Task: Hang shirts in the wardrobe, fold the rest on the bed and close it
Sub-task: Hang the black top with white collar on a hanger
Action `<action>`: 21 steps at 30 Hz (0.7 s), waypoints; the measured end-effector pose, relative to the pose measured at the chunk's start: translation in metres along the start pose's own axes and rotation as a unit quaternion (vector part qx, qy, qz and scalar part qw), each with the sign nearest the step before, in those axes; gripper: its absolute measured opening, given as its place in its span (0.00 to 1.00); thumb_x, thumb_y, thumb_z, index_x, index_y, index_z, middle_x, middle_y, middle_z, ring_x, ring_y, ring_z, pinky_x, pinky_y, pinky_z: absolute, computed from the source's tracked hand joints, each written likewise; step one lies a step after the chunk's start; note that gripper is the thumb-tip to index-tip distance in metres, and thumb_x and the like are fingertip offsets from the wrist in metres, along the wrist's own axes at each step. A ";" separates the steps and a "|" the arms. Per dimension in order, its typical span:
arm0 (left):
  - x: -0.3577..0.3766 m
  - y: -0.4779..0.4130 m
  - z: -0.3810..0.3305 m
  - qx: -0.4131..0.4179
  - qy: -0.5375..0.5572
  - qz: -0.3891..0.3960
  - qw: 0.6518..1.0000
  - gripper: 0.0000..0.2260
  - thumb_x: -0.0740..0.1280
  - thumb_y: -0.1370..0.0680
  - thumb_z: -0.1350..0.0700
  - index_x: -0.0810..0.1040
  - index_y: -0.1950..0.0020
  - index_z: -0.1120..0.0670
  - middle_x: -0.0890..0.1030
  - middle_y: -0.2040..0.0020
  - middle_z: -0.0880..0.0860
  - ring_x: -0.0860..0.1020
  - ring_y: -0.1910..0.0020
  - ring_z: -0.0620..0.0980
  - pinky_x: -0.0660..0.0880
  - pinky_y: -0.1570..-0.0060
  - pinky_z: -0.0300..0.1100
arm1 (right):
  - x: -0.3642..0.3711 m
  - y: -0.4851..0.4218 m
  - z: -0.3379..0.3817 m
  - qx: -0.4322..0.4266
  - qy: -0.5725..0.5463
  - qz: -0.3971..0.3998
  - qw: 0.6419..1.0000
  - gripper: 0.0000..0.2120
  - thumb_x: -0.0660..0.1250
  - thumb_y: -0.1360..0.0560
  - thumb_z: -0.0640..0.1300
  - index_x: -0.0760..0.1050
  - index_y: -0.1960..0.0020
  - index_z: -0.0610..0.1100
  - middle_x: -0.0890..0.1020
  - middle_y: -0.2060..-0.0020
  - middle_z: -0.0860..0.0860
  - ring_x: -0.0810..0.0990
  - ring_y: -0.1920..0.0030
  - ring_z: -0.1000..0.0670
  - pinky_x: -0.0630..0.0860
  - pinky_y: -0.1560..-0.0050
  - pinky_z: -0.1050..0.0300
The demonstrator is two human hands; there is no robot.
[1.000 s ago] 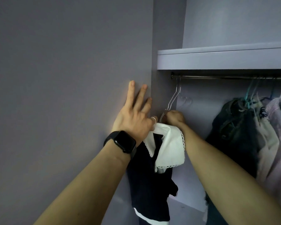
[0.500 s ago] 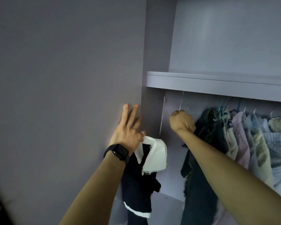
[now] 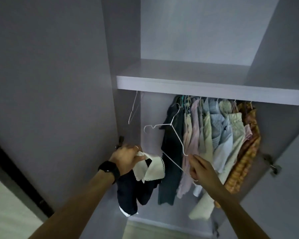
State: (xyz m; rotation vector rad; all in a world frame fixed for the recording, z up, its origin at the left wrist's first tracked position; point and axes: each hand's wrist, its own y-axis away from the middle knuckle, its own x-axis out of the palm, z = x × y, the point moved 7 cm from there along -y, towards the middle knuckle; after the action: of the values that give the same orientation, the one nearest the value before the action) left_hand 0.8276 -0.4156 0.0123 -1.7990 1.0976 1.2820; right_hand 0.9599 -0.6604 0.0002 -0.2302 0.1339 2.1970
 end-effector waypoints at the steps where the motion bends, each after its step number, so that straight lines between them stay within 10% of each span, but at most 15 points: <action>1: 0.007 0.007 -0.013 0.011 0.003 0.012 1.000 0.21 0.59 0.19 0.36 0.71 0.32 0.46 0.78 0.39 0.52 0.75 0.39 0.54 0.73 0.41 0.50 | -0.007 0.017 -0.001 -0.007 -0.016 0.011 1.000 0.23 0.60 0.16 0.47 0.67 0.70 0.51 0.66 0.77 0.51 0.64 0.76 0.54 0.62 0.75 0.62; 5: 0.029 0.020 -0.054 0.071 -0.017 0.053 0.996 0.29 0.58 0.19 0.38 0.53 0.20 0.39 0.77 0.42 0.53 0.75 0.41 0.57 0.73 0.41 0.52 | -0.016 0.052 -0.012 0.002 -0.109 0.065 0.992 0.23 0.59 0.15 0.47 0.68 0.70 0.53 0.63 0.76 0.52 0.60 0.76 0.54 0.60 0.73 0.61; 8: 0.038 0.021 -0.069 0.099 -0.023 0.033 0.994 0.21 0.59 0.18 0.41 0.72 0.27 0.47 0.79 0.38 0.50 0.72 0.35 0.53 0.71 0.37 0.49 | -0.021 0.066 -0.027 0.016 -0.112 0.090 0.990 0.22 0.60 0.16 0.49 0.66 0.69 0.49 0.63 0.76 0.50 0.60 0.76 0.52 0.61 0.72 0.60; 13: 0.058 0.029 -0.091 0.158 -0.126 0.028 0.979 0.19 0.54 0.15 0.44 0.73 0.28 0.48 0.77 0.35 0.50 0.70 0.33 0.52 0.67 0.33 0.46 | -0.042 0.080 -0.052 0.067 0.048 0.102 0.991 0.05 0.68 0.20 0.44 0.77 0.46 0.45 0.85 0.56 0.46 0.82 0.60 0.52 0.74 0.59 0.59; 16: 0.063 0.036 -0.111 0.187 -0.153 0.007 0.970 0.18 0.54 0.15 0.45 0.73 0.29 0.48 0.78 0.35 0.50 0.70 0.34 0.52 0.66 0.34 0.46 | -0.043 0.078 -0.062 0.132 -0.029 0.098 0.986 0.17 0.73 0.24 0.43 0.74 0.37 0.49 0.85 0.52 0.44 0.84 0.53 0.49 0.78 0.52 0.56; 21: 0.062 0.040 -0.122 0.222 -0.214 -0.017 0.951 0.19 0.51 0.14 0.45 0.71 0.26 0.48 0.77 0.35 0.48 0.70 0.34 0.52 0.64 0.33 0.45 | -0.054 0.056 -0.051 0.207 -0.270 0.050 0.939 0.16 0.75 0.32 0.48 0.81 0.50 0.40 0.85 0.58 0.44 0.86 0.58 0.45 0.82 0.53 0.53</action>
State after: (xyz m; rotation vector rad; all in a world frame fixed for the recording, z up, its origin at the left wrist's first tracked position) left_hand 0.8503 -0.5538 -0.0118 -1.1353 1.0002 1.2103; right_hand 0.9522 -0.7449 -0.0376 0.6240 0.2970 2.1897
